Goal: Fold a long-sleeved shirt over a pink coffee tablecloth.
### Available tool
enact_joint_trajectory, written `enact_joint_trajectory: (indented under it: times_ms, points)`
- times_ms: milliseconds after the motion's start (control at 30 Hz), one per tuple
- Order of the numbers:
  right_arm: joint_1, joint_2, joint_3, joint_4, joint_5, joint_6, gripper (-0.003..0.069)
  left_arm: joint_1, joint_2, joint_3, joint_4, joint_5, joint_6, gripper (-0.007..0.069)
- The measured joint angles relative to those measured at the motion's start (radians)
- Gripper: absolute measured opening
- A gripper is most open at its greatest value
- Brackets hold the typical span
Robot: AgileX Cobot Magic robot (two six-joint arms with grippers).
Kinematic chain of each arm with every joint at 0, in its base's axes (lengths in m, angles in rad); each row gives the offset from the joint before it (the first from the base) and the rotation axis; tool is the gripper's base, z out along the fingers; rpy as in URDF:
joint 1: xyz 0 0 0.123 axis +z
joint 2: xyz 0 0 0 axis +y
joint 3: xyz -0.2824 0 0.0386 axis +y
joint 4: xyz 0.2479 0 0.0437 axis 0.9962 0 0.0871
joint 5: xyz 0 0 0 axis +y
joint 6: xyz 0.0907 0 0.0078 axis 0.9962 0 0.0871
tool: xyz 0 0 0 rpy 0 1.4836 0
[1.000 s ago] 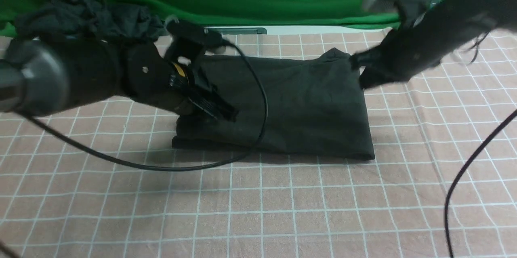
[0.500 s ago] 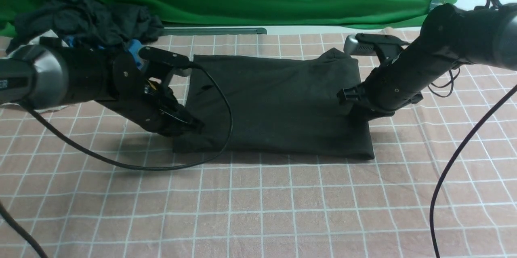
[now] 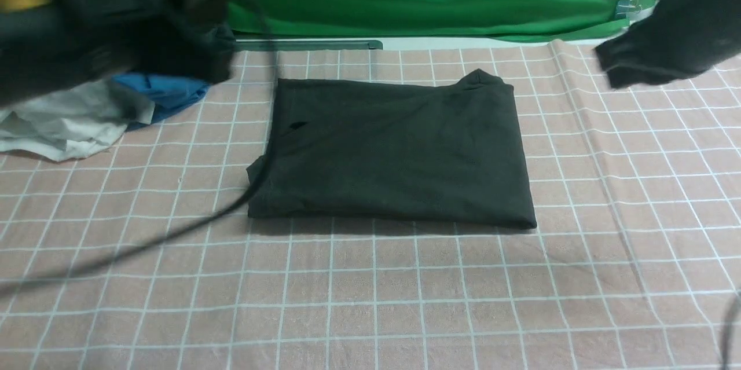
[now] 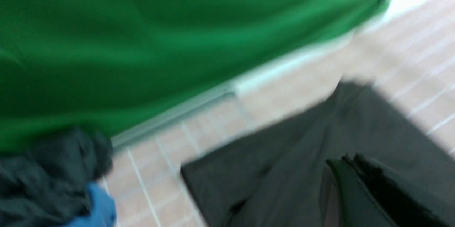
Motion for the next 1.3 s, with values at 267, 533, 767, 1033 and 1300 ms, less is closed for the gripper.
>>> enact_joint_trajectory:
  times_ms: [267, 533, 767, 1033, 1300]
  points:
    - [0.0, -0.414, 0.232, -0.009, 0.027, 0.039, 0.004, -0.005, -0.491, 0.345, 0.0, -0.075, 0.007, 0.0018]
    - [0.0, -0.86, 0.493, -0.012, 0.049, 0.099, 0.0041, -0.005, -0.792, 0.595, 0.0, -0.169, 0.009, 0.0018]
    - [0.0, -1.16, 0.636, -0.013, -0.067, 0.137, 0.002, -0.005, -0.814, 0.646, 0.0, -0.154, 0.01, 0.0018]
    - [0.0, -1.267, 0.819, -0.013, -0.246, 0.157, 0.0022, -0.005, -0.814, 0.646, 0.0, -0.142, 0.01, 0.0018]
    - [0.0, -1.267, 0.92, -0.016, -0.276, 0.163, 0.0043, -0.005, -0.814, 0.646, 0.0, -0.137, 0.009, 0.0018]
